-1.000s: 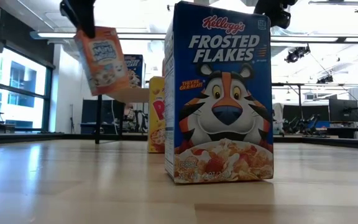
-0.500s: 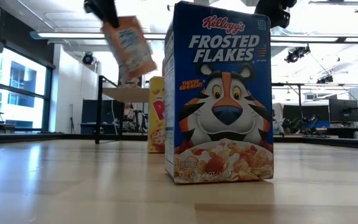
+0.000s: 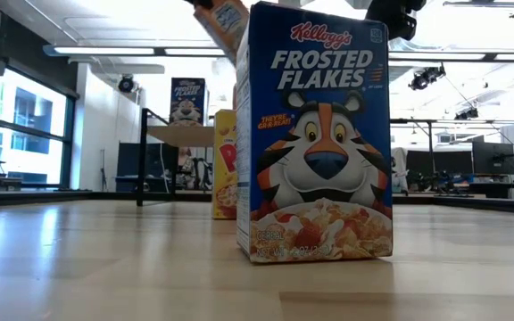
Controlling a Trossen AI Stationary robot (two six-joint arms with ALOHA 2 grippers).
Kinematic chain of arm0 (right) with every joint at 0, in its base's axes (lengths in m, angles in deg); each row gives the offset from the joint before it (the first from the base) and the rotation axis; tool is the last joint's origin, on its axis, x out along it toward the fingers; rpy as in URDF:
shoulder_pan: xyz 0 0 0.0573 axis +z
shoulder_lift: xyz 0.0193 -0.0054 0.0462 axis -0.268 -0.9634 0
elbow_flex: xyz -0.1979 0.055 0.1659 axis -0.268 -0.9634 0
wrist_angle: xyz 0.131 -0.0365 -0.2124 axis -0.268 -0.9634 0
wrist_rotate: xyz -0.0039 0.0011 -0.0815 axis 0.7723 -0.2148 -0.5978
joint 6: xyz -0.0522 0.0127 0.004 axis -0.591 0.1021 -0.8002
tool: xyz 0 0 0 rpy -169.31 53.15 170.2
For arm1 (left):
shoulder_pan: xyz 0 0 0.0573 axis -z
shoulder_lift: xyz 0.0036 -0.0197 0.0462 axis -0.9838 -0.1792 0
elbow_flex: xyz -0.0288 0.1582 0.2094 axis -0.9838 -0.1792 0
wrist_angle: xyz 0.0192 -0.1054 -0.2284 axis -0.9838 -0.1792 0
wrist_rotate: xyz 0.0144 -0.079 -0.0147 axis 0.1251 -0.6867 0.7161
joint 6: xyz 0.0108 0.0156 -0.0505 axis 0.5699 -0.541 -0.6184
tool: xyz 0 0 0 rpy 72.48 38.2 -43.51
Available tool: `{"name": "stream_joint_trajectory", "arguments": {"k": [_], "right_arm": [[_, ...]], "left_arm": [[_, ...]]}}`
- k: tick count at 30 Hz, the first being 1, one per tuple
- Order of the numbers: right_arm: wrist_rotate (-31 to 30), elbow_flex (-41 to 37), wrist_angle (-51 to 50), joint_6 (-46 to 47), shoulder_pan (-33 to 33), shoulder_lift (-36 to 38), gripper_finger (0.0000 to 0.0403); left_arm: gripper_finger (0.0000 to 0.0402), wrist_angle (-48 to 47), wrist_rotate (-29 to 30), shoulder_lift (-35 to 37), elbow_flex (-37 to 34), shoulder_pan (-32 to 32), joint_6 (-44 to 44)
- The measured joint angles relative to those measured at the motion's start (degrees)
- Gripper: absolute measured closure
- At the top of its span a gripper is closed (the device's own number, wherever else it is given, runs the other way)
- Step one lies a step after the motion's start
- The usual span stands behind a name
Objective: Stack cereal on shelf
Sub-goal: Put the left orange cereal box on the shelf aligned with the other orange cereal box
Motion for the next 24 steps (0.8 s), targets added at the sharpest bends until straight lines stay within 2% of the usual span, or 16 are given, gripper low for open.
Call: {"name": "stream_joint_trajectory", "arguments": {"k": [9, 17, 24], "right_arm": [[-0.02, 0.0, 0.02, 0.0, 0.0, 0.0, 0.0171], [-0.3, 0.0, 0.03, 0.0, 0.0, 0.0, 0.0171], [-3.87, 0.0, 0.02, 0.29, 0.0, 0.0, 0.0171]], "left_arm": [[0.0275, 3.32, -1.5, -4.23, 5.14, -6.45, 13.09], [0.0275, -0.59, -3.67, -10.34, 11.27, -8.97, 15.89], [0.0275, -6.05, -6.68, -15.44, 17.62, -10.34, 15.86]]}}
